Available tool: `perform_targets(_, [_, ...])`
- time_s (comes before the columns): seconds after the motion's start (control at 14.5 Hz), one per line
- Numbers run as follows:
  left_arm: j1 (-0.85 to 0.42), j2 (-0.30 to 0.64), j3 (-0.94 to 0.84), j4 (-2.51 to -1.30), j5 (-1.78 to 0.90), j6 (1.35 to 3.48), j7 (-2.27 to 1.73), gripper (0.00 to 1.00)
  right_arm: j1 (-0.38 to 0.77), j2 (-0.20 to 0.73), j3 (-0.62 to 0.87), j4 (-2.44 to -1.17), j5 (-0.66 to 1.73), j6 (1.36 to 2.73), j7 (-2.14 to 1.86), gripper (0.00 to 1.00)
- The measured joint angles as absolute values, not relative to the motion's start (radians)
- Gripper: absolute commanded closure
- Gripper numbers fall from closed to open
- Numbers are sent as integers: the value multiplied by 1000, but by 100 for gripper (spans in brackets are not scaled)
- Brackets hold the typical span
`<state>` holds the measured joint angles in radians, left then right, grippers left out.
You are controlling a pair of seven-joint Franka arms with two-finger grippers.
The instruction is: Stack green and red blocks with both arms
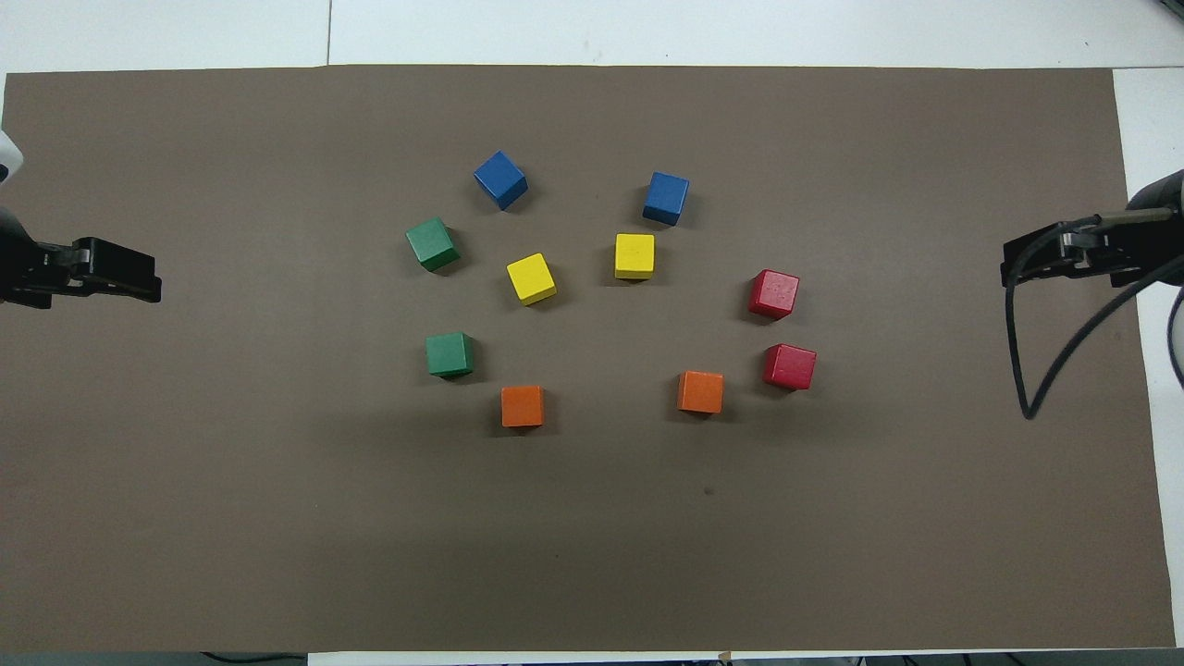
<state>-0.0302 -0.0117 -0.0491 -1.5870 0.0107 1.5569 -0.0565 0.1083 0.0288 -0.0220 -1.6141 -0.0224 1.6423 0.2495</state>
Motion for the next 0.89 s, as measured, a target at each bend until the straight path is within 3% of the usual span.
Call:
perform_targets(0.21, [-30, -12, -49, -1587, 11, 1557, -57, 0, 179, 107, -19, -1654, -22, 1777, 430, 0])
perform_targets(0.55, [-30, -12, -49, -1587, 11, 1557, -57, 0, 193, 308, -19, -1657, -22, 1985, 552, 0])
perform_targets(0.89, [-30, -12, -49, -1587, 11, 1557, -57, 0, 212, 415, -19, -1599, -22, 2025, 563, 0])
